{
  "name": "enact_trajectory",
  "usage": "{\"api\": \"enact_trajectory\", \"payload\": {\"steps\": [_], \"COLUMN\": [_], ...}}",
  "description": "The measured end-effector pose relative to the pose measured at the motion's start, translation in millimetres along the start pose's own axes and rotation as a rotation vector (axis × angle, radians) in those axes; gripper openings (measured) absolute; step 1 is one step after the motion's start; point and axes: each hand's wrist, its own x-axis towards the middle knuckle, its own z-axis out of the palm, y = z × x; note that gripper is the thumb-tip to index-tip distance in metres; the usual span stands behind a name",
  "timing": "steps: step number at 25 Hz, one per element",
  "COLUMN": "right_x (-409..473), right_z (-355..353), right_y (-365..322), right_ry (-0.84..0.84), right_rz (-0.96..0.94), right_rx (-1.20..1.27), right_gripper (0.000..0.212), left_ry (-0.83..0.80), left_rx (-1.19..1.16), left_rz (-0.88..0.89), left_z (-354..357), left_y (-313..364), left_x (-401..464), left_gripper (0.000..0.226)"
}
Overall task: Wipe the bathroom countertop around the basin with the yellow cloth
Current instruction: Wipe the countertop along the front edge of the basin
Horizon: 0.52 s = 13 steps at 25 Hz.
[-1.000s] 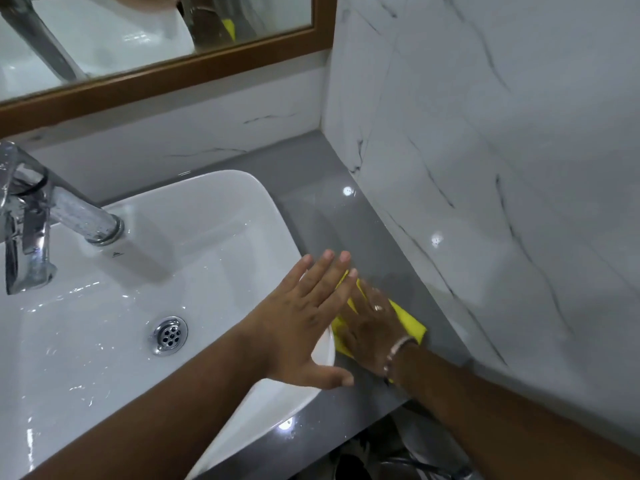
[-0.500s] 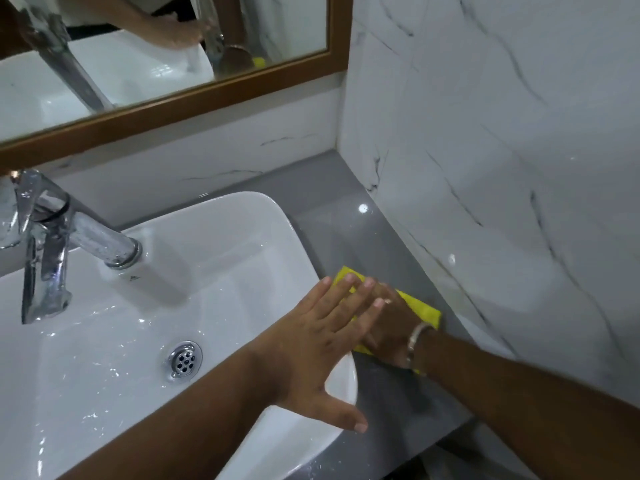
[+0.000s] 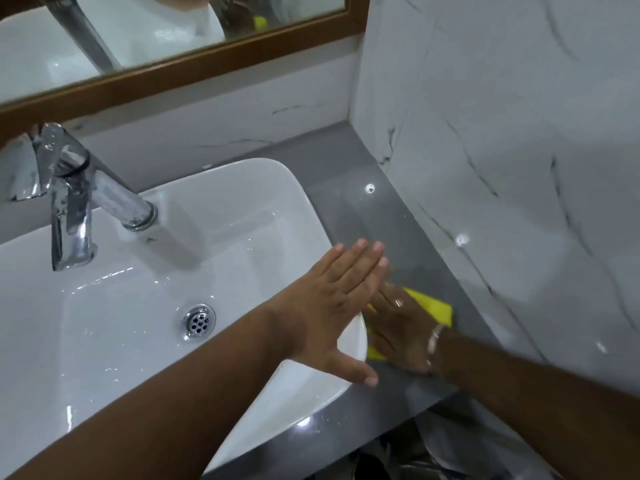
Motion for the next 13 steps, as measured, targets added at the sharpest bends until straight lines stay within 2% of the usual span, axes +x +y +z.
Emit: {"api": "enact_trajectory", "payload": {"steps": [1, 3, 5, 7, 9, 11, 13], "right_x": [-25.7, -20.1, 46.8, 126.3, 157.4, 113.3, 43.2], "right_z": [7.0, 15.2, -3.0, -30.2, -37.2, -25.3, -4.7], "right_y": [0.4, 19.6, 38.9, 55.7, 53.0, 28.1, 19.2], "right_ry": [0.036, 0.091, 0.145, 0.126, 0.080, 0.004, 0.002], "right_rz": [-0.030, 0.085, 0.338, 0.544, 0.550, 0.247, -0.075], "right_rx": [-0.027, -0.027, 0.055, 0.162, 0.235, 0.222, 0.055], "right_gripper": [0.063, 0.062, 0.064, 0.065, 0.062, 0.064, 0.062], "left_ry": [0.009, 0.028, 0.038, 0.044, 0.057, 0.086, 0.115], "left_rx": [0.000, -0.004, -0.021, -0.018, -0.012, 0.001, -0.010], "left_rz": [0.006, 0.028, 0.029, 0.011, 0.008, 0.028, 0.040], "left_z": [0.8, 3.3, 6.7, 9.8, 11.3, 11.9, 14.9], "left_y": [0.1, -0.6, -1.9, -3.5, -3.0, -3.8, -5.5], "left_x": [-0.3, 0.2, 0.4, 2.0, 2.7, 2.2, 0.9], "left_gripper": [0.128, 0.129, 0.128, 0.127, 0.127, 0.126, 0.125]}}
